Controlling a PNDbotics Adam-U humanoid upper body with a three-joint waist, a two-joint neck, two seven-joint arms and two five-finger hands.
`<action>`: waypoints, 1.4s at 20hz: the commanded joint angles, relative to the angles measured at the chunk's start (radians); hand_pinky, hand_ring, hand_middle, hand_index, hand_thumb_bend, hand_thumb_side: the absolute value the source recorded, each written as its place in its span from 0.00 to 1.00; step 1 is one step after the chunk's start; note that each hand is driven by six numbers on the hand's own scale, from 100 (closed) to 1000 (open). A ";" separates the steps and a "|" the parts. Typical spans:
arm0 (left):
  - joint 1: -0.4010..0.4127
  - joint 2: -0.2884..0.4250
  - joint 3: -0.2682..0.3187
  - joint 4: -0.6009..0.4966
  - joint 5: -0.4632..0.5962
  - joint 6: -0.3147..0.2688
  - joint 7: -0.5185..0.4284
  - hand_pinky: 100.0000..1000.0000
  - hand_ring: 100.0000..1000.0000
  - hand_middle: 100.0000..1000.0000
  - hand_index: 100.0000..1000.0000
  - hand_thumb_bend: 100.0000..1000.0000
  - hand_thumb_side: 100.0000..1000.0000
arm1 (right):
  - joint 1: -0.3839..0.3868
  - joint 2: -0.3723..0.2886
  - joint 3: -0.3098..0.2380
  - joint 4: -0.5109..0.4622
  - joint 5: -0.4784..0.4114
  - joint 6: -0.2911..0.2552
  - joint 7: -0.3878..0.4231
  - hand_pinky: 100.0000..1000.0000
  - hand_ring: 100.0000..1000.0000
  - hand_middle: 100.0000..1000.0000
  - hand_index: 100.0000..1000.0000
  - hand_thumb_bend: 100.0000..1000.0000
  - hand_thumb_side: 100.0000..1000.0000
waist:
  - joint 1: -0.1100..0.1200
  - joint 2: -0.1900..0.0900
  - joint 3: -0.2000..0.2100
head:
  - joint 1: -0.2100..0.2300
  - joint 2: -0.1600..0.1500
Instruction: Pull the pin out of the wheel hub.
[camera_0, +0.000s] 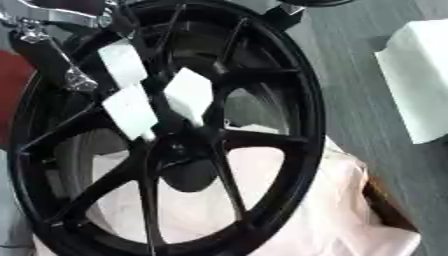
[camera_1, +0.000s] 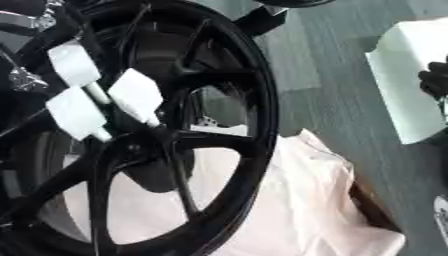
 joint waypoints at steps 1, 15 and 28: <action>-0.013 0.012 0.011 -0.003 0.007 -0.109 -0.105 0.79 0.74 0.57 0.70 0.10 0.00 | 0.000 -0.012 -0.010 -0.018 -0.001 0.001 0.001 0.82 0.76 0.70 0.81 0.00 0.59 | -0.006 -0.019 -0.001 | 0.003 -0.014; -0.037 -0.002 0.115 -0.038 0.093 -0.041 -0.105 0.72 0.59 0.31 0.40 0.00 0.07 | 0.004 -0.007 -0.011 -0.018 -0.005 0.008 0.001 0.82 0.76 0.70 0.82 0.00 0.60 | -0.008 -0.026 0.006 | 0.004 -0.014; -0.068 0.013 0.348 0.054 0.115 0.028 0.003 0.72 0.57 0.27 0.36 0.00 0.12 | 0.014 -0.013 -0.018 -0.018 -0.005 0.005 -0.002 0.82 0.76 0.71 0.82 0.00 0.59 | -0.015 -0.035 0.030 | -0.008 0.000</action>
